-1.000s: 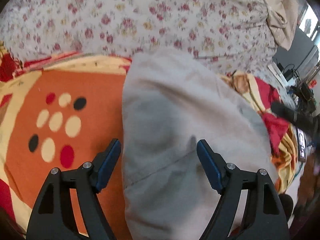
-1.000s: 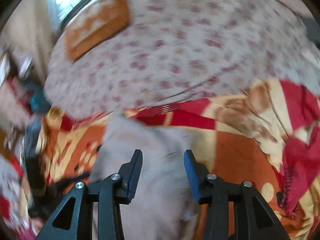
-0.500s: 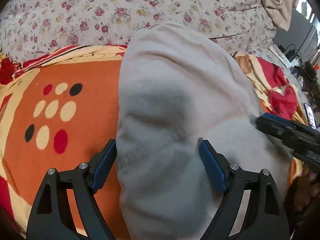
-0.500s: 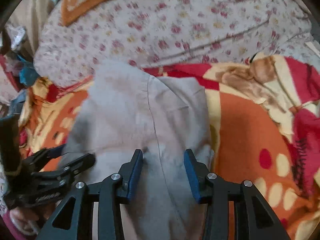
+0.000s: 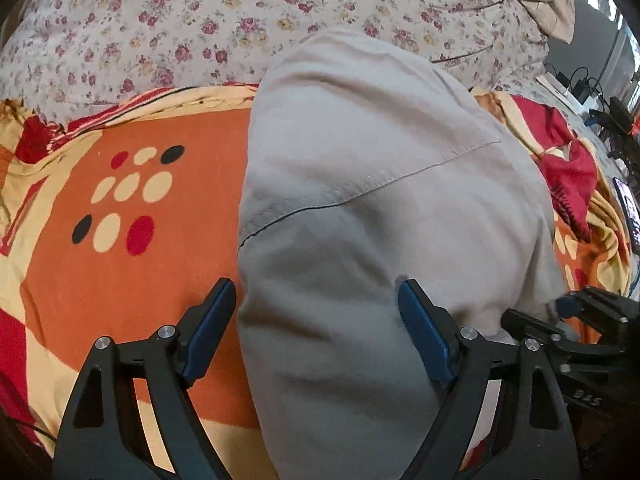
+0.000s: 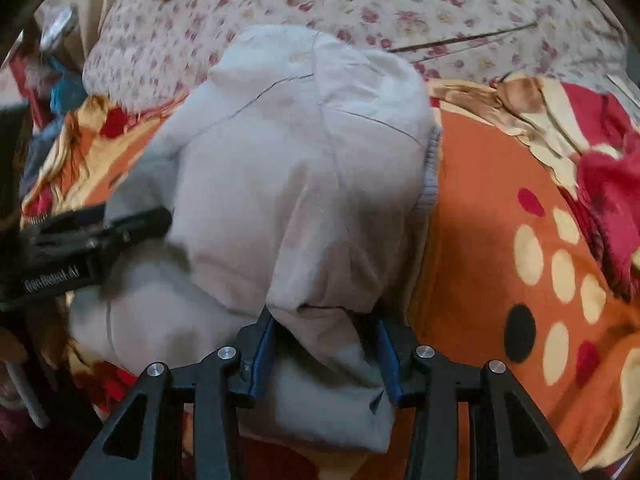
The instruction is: Fold large clothes
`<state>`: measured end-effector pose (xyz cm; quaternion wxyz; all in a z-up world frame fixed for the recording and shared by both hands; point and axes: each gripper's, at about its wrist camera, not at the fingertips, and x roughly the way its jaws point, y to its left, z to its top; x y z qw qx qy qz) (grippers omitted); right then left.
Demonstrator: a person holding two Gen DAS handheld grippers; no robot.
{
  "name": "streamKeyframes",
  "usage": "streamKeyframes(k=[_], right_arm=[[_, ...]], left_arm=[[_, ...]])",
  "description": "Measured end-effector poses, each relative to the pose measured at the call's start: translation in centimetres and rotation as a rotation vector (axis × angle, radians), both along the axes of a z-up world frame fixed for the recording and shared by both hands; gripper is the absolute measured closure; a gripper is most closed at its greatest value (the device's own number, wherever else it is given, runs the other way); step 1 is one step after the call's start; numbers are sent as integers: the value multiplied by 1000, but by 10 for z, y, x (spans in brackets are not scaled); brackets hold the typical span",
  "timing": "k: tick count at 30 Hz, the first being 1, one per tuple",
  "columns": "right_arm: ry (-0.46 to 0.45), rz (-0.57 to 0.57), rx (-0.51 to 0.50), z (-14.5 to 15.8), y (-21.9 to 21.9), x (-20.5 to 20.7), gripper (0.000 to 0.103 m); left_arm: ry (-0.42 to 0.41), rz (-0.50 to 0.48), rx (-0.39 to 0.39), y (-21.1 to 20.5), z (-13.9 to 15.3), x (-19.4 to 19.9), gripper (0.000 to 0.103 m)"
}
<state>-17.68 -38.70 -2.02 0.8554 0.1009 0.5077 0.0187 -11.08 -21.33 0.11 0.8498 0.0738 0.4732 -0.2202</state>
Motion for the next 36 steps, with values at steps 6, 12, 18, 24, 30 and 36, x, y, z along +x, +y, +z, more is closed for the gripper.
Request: streamKeyframes(k=[6,12,18,24,30,36], right_arm=[[-42,-28,14,28,-2,-12,59],[-134,-77,-15,57,3,-13,35],[-164,-103,-31,69,8,-7,31],[-179,-96,-56,73,14,-5,29],[-172,-94,-55,69,14,-1,26],[-158,-97,-51,63,13,4,26]], left_arm=[[-52,-14,28,0,13,-14,19],[-117,0,12,4,32,-26,19],[-166,31,-23,15,52,-33,19],[-165,63,-54,21,55,-32,19],[-147,84,-68,23,51,-29,19],[-140,88,-62,23,48,-26,19]])
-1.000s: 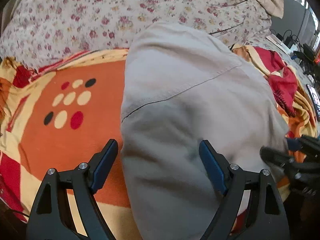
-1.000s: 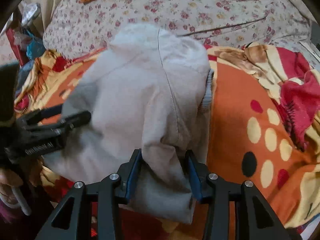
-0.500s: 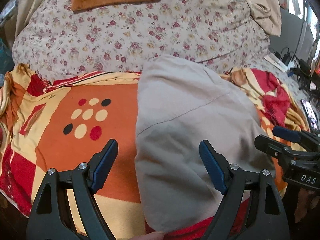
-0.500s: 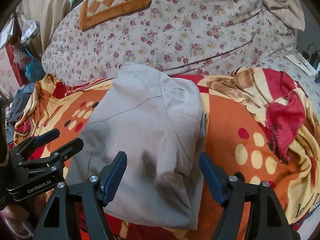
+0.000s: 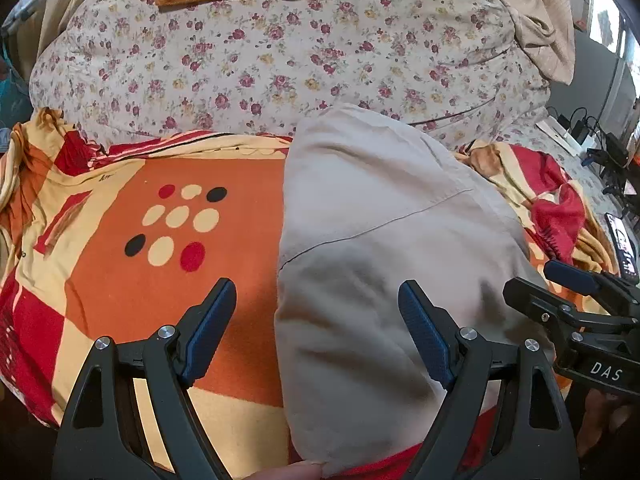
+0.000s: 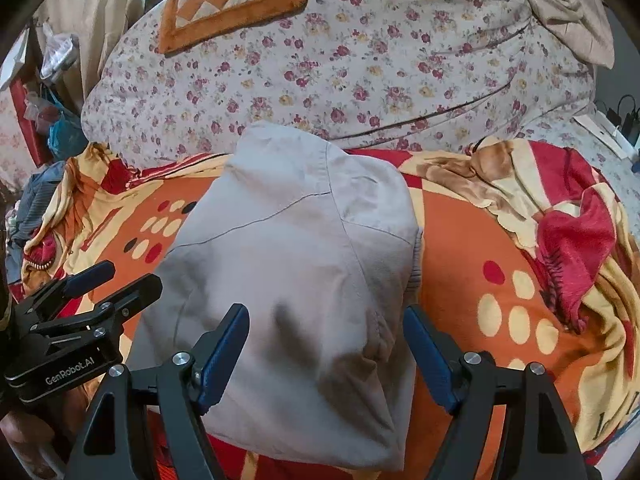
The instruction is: Fold large clothes
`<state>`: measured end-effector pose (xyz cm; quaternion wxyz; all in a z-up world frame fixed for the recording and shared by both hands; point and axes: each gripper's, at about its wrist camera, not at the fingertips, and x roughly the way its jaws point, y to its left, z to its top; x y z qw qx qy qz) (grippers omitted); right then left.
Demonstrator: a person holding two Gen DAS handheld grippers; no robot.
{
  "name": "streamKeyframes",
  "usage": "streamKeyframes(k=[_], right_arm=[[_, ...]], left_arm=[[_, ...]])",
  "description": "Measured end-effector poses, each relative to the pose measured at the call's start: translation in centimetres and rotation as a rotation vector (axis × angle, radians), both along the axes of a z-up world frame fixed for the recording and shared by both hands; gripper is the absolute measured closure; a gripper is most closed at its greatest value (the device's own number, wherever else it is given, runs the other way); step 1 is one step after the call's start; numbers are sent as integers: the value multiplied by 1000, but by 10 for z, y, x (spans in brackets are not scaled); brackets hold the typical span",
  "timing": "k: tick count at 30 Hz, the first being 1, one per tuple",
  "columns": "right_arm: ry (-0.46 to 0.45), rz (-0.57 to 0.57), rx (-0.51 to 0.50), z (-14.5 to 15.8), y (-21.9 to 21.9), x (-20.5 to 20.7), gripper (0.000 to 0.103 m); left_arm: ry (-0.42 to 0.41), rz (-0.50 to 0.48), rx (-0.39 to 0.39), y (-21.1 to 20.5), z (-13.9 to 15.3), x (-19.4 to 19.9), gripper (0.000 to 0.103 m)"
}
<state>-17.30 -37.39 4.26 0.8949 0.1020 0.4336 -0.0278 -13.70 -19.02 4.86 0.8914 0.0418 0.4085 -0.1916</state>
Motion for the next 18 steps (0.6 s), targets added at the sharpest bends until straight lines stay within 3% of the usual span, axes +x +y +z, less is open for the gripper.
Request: streamKeyframes(k=[18], right_arm=[[28,10,11,-10,2,9,26]], left_arm=[[14,8,18,-4,-10,6,19]])
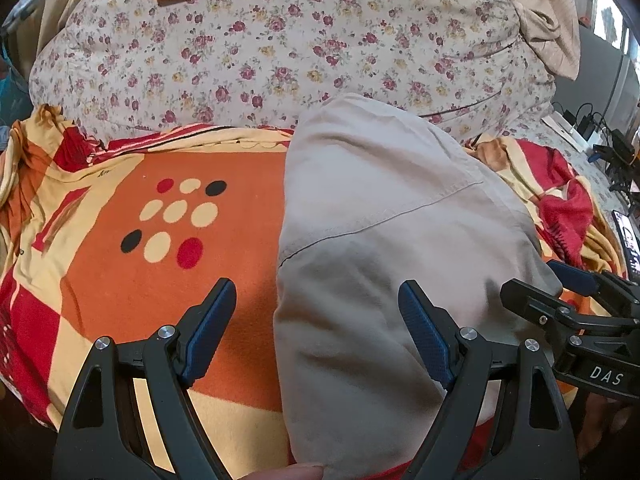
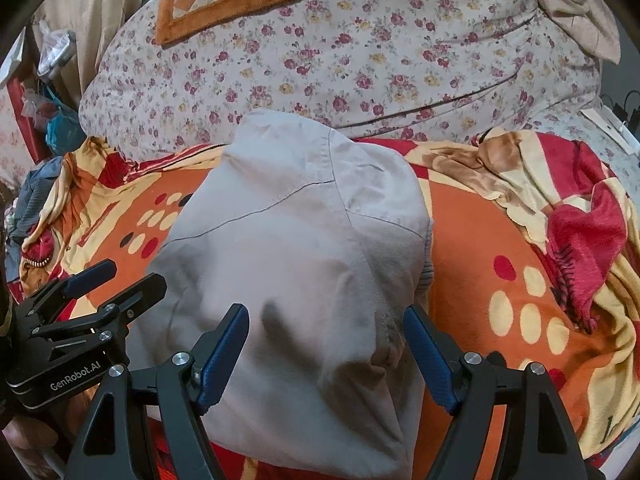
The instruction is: Fold large clothes
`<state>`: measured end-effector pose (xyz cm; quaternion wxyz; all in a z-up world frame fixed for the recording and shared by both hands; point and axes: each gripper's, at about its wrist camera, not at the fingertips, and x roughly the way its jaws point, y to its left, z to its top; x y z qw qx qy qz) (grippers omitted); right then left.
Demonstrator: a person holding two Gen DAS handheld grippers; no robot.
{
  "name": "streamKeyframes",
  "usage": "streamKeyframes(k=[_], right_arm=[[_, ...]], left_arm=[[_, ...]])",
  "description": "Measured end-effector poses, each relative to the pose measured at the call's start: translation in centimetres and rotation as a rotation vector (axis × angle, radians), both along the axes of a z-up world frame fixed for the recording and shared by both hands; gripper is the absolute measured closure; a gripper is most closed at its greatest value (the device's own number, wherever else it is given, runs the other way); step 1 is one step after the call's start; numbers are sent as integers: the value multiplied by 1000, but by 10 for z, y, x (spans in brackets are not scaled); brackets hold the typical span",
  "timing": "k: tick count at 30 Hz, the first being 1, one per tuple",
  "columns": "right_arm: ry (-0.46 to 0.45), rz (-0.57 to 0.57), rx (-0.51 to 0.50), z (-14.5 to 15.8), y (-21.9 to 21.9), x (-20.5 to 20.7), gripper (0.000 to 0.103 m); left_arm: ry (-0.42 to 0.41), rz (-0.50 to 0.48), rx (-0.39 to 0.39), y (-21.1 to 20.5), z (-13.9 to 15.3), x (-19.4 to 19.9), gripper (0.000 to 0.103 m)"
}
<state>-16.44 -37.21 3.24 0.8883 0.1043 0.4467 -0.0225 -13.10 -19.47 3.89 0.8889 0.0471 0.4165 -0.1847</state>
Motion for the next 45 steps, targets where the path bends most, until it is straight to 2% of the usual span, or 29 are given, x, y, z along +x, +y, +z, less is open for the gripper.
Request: streamKeyframes(k=[45], right_arm=[[25,3,-6,-7,0,9,25]], left_arm=[[22,4,20,-12,-6,1,19]])
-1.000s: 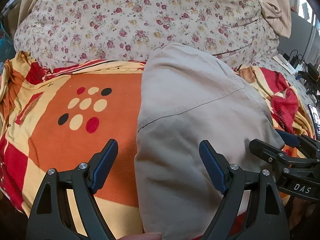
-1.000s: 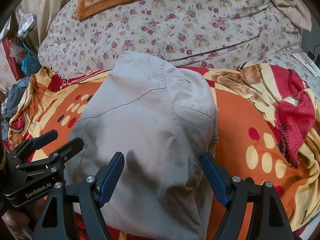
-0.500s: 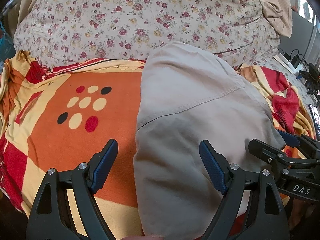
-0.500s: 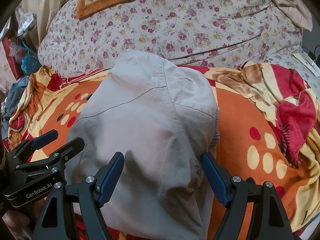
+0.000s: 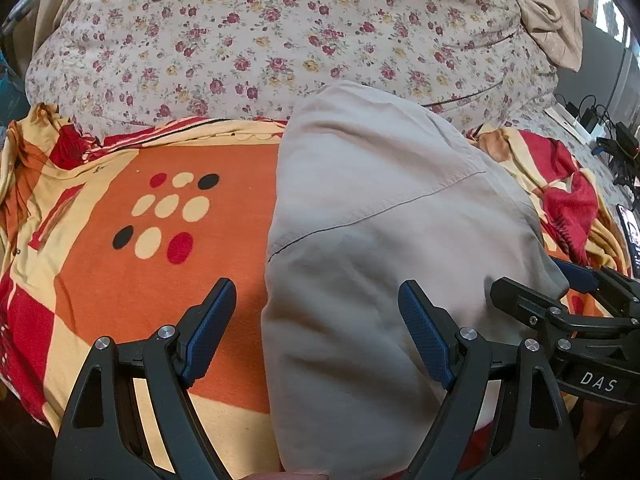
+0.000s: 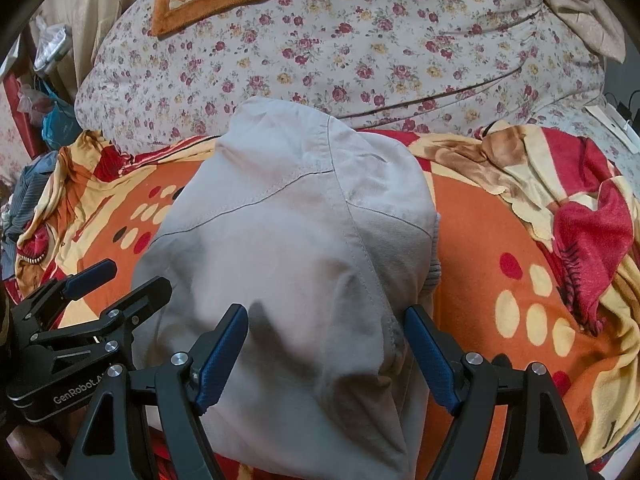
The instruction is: Fold large clothes
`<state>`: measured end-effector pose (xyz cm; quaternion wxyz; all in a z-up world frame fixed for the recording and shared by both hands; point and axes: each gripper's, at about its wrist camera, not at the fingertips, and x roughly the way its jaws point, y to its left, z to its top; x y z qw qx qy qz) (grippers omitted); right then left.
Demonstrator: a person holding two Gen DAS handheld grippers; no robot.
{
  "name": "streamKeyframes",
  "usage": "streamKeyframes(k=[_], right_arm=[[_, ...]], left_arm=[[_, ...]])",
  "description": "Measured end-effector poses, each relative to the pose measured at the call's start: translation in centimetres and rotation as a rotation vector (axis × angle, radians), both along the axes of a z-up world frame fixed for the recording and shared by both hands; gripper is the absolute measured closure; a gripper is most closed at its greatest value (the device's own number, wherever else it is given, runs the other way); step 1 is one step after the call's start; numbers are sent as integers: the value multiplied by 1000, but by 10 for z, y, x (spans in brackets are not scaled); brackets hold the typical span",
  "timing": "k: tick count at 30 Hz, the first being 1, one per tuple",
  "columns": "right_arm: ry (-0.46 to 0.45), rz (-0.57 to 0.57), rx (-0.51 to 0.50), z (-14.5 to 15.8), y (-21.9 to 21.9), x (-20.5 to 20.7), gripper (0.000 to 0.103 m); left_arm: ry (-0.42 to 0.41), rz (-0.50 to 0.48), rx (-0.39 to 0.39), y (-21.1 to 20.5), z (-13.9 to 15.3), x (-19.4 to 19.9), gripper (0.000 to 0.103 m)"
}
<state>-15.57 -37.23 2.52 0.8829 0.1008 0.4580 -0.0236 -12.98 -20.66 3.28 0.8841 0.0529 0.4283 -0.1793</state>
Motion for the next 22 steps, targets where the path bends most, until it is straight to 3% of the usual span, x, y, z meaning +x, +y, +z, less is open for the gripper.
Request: streamKeyframes(k=[22], right_arm=[[-2,2,7,-1,-4,-1,24]], left_arm=[[9,-14,-26,6,2,6,19]])
